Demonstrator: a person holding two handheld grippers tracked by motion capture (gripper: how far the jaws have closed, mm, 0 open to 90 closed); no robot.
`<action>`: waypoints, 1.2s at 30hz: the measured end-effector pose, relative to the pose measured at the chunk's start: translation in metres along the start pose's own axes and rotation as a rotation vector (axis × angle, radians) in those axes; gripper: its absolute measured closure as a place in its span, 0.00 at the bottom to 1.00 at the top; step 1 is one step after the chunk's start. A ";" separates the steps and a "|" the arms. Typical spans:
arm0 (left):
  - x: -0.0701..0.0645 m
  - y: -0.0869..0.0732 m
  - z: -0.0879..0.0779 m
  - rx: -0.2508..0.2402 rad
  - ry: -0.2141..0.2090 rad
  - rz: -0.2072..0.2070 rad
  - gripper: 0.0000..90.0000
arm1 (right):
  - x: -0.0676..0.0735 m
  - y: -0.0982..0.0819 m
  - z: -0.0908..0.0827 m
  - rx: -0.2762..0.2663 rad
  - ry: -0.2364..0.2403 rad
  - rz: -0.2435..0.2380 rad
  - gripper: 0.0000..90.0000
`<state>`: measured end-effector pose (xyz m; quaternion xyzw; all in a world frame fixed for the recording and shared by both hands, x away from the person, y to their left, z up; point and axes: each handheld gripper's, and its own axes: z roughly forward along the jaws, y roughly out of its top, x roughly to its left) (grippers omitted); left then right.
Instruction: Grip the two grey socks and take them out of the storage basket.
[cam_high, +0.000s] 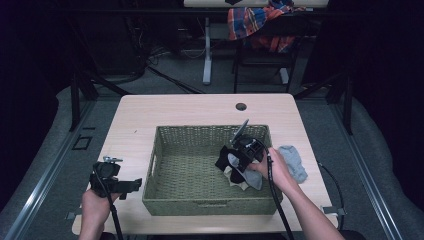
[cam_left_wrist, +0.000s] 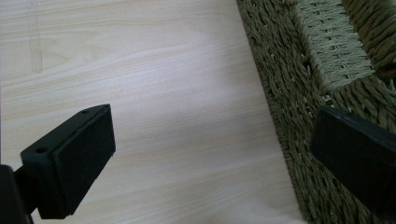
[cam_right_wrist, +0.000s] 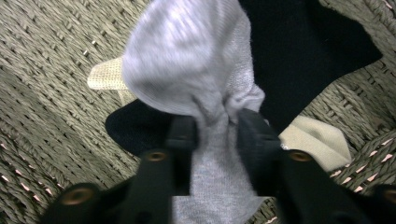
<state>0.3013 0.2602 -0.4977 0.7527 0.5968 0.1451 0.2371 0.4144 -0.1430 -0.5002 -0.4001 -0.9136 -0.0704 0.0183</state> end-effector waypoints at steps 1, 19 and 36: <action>0.000 0.000 0.000 0.001 0.000 -0.001 0.00 | 0.001 0.000 0.001 -0.012 -0.002 0.005 0.86; 0.000 0.000 0.000 -0.001 0.003 0.000 0.01 | 0.005 -0.011 -0.044 -0.119 0.004 -0.021 0.96; -0.001 0.000 0.000 0.002 0.002 -0.002 0.01 | -0.001 -0.025 -0.086 -0.232 0.009 -0.008 0.96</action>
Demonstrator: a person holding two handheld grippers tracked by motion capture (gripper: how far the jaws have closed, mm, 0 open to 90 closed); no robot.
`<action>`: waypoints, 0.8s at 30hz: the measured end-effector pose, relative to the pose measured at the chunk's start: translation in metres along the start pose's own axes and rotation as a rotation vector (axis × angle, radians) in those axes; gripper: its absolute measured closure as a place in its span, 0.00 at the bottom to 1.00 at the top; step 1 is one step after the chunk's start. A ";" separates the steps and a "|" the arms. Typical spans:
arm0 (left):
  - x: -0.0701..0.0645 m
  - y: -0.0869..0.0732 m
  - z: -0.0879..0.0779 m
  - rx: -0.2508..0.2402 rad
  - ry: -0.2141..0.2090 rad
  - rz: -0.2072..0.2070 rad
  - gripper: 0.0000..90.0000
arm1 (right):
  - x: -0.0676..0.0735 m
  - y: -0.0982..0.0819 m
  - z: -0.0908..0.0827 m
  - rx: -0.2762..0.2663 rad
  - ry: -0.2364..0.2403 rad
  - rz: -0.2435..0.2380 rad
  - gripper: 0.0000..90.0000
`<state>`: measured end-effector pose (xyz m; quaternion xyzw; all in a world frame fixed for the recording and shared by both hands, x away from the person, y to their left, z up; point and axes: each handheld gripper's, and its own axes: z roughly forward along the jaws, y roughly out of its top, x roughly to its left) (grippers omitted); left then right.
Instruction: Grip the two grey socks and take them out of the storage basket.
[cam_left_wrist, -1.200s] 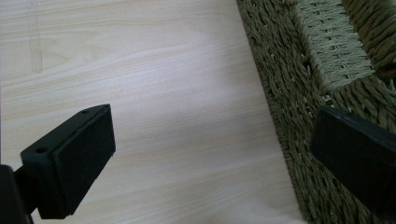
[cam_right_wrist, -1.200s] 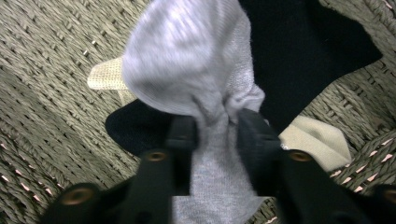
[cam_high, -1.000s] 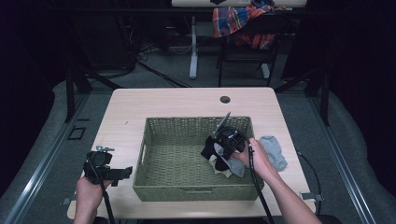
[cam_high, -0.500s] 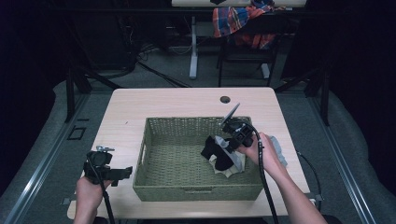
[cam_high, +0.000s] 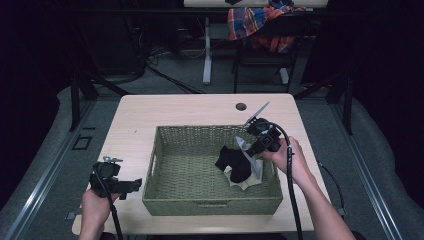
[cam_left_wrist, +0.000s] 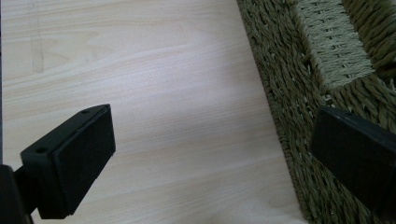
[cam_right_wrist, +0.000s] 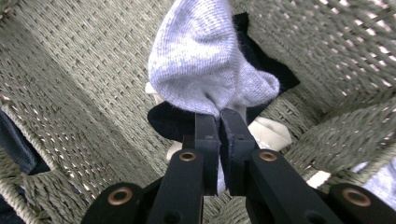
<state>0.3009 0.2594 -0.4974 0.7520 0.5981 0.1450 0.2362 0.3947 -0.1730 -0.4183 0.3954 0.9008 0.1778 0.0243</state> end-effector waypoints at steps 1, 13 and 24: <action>0.000 0.000 0.000 0.001 0.000 0.000 0.01 | 0.000 0.000 -0.001 -0.003 0.001 0.001 0.96; 0.000 0.000 0.000 0.000 0.004 0.003 0.01 | -0.001 -0.002 -0.023 -0.062 -0.007 -0.003 0.96; -0.001 0.000 0.001 0.000 0.002 0.003 0.01 | -0.002 -0.005 -0.045 -0.108 -0.014 0.002 0.96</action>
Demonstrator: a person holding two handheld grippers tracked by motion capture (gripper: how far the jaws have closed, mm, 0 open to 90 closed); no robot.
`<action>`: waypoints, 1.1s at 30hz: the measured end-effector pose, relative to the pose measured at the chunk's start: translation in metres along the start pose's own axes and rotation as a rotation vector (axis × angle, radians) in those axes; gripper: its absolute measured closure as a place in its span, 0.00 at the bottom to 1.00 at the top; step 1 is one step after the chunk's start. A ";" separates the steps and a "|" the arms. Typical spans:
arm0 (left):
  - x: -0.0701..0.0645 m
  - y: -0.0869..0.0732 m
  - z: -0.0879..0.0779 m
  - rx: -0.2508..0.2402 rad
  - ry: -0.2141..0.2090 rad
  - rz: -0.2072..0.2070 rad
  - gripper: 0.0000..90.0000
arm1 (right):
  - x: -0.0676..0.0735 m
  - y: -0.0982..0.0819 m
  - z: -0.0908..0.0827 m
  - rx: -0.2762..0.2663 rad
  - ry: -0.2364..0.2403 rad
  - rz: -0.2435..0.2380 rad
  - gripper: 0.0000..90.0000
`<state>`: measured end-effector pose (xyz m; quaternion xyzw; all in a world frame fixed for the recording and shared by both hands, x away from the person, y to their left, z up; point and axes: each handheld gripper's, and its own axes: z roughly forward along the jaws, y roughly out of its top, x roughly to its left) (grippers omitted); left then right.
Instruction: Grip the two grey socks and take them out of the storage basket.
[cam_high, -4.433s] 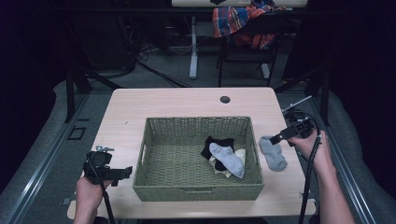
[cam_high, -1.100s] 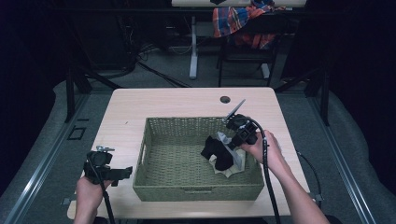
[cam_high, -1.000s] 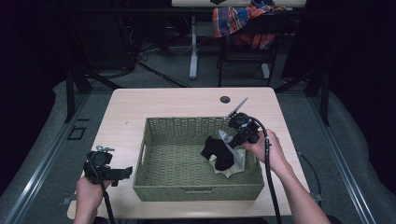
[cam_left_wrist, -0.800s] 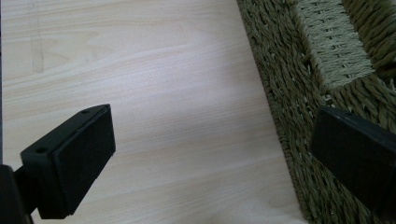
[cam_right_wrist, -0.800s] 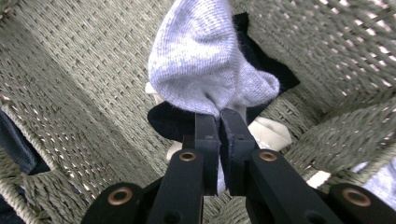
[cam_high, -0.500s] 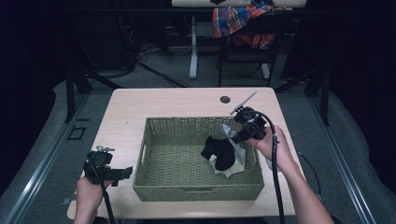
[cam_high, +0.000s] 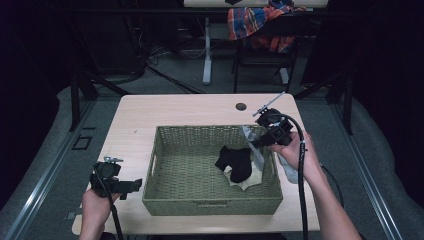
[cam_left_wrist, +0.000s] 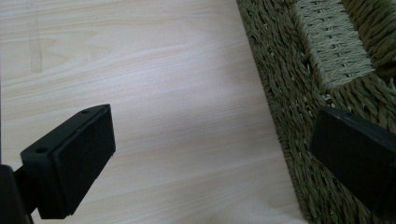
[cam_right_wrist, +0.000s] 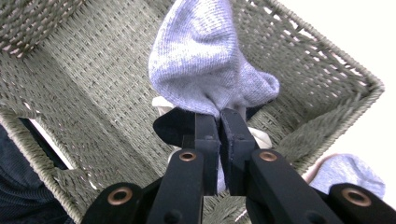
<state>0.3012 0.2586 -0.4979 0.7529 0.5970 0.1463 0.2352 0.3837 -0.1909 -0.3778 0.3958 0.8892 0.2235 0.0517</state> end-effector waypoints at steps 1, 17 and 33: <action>0.000 0.000 0.000 0.000 0.000 -0.001 0.01 | 0.000 0.000 -0.002 -0.005 -0.002 0.003 0.96; 0.000 0.000 0.000 0.000 0.000 0.000 0.01 | -0.013 -0.011 -0.038 -0.079 -0.038 0.047 0.96; 0.000 0.000 0.000 -0.002 0.001 -0.002 0.01 | -0.046 -0.034 -0.059 -0.109 -0.108 0.148 0.96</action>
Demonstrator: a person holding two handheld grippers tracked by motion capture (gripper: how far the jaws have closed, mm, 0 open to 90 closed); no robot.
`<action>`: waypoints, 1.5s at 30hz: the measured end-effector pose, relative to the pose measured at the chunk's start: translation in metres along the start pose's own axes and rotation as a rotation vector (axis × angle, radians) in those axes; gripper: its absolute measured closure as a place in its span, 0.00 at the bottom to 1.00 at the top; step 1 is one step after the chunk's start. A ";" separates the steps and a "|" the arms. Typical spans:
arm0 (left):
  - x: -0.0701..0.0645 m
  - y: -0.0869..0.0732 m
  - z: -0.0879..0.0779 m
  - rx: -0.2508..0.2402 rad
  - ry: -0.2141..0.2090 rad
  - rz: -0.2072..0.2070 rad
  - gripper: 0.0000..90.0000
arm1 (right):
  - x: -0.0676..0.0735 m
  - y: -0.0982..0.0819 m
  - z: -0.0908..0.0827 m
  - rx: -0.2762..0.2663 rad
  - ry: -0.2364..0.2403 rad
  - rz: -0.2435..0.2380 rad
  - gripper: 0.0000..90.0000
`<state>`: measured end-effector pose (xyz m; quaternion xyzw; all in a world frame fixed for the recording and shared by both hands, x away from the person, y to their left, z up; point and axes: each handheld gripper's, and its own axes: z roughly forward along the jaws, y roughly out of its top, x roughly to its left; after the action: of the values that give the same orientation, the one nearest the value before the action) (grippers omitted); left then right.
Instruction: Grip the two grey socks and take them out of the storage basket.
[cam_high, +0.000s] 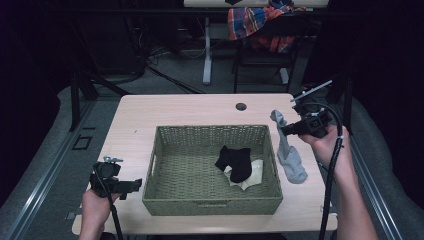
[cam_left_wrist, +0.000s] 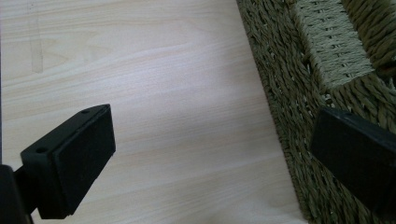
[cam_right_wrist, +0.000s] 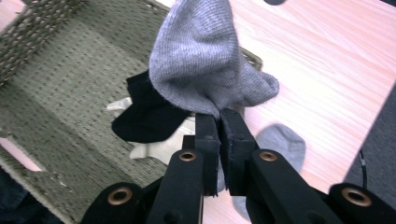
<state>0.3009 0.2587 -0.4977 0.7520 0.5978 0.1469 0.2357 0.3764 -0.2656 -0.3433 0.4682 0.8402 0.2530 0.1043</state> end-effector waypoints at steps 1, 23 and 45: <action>0.000 0.000 0.000 -0.001 0.000 0.000 0.01 | -0.002 -0.001 0.000 -0.011 -0.003 0.014 0.96; 0.000 0.000 0.000 -0.001 0.000 0.000 0.01 | -0.052 -0.022 0.024 0.086 -0.020 0.150 0.96; 0.000 0.000 0.000 -0.001 -0.001 0.001 0.01 | -0.093 -0.049 0.093 0.228 0.031 0.272 0.96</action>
<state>0.3009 0.2587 -0.4975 0.7522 0.5974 0.1468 0.2362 0.4288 -0.3345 -0.4540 0.5826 0.7937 0.1750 0.0025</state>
